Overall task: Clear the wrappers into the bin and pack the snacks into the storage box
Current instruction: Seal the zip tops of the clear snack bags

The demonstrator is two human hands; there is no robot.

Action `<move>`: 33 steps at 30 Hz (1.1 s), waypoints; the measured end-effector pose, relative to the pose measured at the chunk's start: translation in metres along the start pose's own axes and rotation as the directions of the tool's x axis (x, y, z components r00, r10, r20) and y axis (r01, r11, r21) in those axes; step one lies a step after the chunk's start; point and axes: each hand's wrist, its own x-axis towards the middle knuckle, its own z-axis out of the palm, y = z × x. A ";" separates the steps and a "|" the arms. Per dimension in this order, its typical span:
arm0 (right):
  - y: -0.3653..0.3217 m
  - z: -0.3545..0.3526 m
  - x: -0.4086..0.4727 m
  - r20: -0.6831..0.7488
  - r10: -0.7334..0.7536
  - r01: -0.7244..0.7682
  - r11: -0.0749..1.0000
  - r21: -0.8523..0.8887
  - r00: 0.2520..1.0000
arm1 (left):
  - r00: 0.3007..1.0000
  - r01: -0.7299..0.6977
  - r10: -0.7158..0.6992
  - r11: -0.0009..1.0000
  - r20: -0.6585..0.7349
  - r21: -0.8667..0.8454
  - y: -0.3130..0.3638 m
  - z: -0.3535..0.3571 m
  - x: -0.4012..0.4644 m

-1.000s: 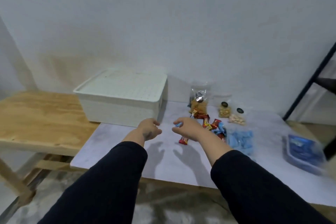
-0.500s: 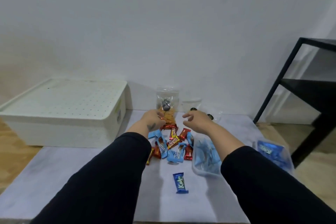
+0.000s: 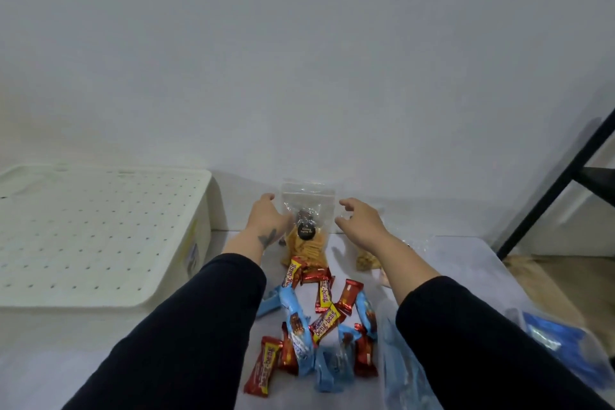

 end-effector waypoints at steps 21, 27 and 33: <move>0.024 0.018 0.024 -0.159 -0.142 0.173 0.964 0.200 0.977 | 0.964 -0.241 0.206 0.945 -0.168 -0.221 -0.038 0.020 0.012; 0.023 0.017 0.021 -0.163 -0.168 0.195 0.966 0.170 0.972 | 0.971 -0.213 0.174 0.942 -0.164 -0.258 -0.040 0.017 0.013; 0.022 0.016 0.024 -0.153 -0.179 0.202 0.968 0.150 0.972 | 0.974 -0.208 0.180 0.948 -0.135 -0.241 -0.041 0.016 0.016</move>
